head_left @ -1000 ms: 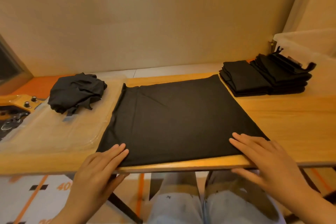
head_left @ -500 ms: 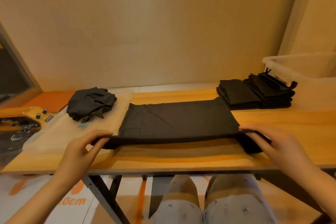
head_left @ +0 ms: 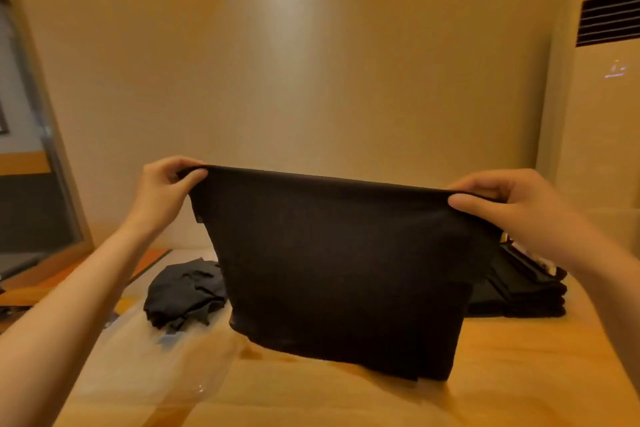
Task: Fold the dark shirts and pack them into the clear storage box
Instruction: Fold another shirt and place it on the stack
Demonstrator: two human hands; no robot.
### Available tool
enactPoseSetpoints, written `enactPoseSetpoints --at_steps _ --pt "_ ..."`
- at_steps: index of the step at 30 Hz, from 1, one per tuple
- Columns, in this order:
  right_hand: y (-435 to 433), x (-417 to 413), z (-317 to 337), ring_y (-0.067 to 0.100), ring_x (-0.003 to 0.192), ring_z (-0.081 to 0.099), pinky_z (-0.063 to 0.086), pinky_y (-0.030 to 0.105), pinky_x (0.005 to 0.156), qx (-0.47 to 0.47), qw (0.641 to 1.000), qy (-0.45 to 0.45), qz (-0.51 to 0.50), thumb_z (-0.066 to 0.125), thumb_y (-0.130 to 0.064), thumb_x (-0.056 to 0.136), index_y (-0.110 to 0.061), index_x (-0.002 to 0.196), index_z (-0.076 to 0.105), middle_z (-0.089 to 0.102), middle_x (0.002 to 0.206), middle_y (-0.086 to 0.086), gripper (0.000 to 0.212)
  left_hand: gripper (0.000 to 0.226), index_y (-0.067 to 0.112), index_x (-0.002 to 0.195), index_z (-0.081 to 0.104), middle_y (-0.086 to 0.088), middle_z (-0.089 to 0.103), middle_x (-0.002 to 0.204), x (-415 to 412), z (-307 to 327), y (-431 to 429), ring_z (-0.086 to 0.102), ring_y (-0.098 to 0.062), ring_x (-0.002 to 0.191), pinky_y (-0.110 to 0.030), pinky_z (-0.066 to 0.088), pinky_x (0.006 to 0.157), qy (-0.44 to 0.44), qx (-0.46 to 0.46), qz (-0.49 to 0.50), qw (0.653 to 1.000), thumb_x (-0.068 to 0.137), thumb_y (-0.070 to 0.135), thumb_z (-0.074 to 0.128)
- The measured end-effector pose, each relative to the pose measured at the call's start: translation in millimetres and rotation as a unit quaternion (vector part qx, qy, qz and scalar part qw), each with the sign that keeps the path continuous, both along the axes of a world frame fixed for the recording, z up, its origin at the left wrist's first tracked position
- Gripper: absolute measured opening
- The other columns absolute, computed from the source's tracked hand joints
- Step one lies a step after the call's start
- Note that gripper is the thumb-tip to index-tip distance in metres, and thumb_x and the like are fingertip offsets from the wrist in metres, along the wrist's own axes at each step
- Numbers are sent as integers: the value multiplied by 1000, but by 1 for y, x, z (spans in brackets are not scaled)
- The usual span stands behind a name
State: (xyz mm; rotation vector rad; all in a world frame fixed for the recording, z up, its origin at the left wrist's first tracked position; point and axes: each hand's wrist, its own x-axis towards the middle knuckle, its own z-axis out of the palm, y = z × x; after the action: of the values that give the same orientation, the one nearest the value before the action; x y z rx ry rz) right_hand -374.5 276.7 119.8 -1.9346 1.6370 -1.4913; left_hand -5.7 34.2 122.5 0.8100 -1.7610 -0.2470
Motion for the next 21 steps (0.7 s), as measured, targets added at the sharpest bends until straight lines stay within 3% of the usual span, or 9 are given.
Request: enactPoseSetpoints --at_steps 6,8,11,12,14,16,18,19,21 --pt "-11 0 -4 15 65 71 51 19 50 30 994 -103 -7 70 -35 77 -23 81 77 74 73 2 14 12 11 100 72 -2 69 92 -71 43 -66 63 -18 89 -33 52 82 -28 -20 8 999 90 13 66" --pt "-22 -9 -23 18 65 71 53 22 52 61 987 -151 -3 82 -57 57 -23 80 78 74 71 6 40 12 9 98 73 -3 70 94 -109 35 -93 64 -20 91 -33 50 84 -71 -14 6 997 89 12 66" --pt "-45 -42 -72 7 59 68 48 15 49 137 970 -188 -71 76 -16 75 -16 84 76 72 66 1 9 8 12 92 72 -7 72 94 -175 -9 -136 65 -26 92 -30 47 81 -153 1 1 988 87 10 65" --pt "-48 -50 -92 7 58 67 47 13 48 184 963 -178 -90 71 -8 78 -15 88 74 72 65 1 12 9 13 93 71 -8 72 96 -197 -31 -146 65 -27 94 -32 48 82 -181 17 0 983 88 11 64" --pt "-51 -67 -136 12 64 69 49 13 54 282 943 -147 -99 76 -19 69 -9 103 70 72 69 6 36 18 16 109 66 -7 69 109 -236 -82 -158 62 -28 104 -36 48 90 -235 71 -16 969 92 14 59" --pt "-56 -79 -175 24 95 68 53 26 80 346 917 -137 -146 78 -30 64 -6 127 58 72 98 12 71 40 20 134 50 -6 57 133 -265 -134 -155 53 -26 121 -37 41 103 -311 114 -40 943 95 20 57" --pt "-55 -82 -199 17 124 51 38 28 105 355 913 -11 -201 68 -30 86 -20 142 38 55 133 0 64 57 20 148 31 -4 37 152 -280 -173 -141 37 -24 137 -37 29 113 -390 127 -55 910 97 29 55" --pt "-56 -78 -197 7 132 40 28 22 109 345 910 93 -211 57 -37 93 -33 142 28 43 139 -13 57 62 20 151 24 -3 29 156 -281 -186 -132 29 -23 142 -38 24 116 -404 135 -61 903 97 33 53" --pt "-70 -63 -186 -9 135 18 14 11 110 285 921 186 -189 41 -51 96 -50 132 11 20 132 -32 47 69 20 154 14 -2 16 161 -271 -199 -109 15 -20 147 -40 15 120 -415 168 -63 892 98 41 48"
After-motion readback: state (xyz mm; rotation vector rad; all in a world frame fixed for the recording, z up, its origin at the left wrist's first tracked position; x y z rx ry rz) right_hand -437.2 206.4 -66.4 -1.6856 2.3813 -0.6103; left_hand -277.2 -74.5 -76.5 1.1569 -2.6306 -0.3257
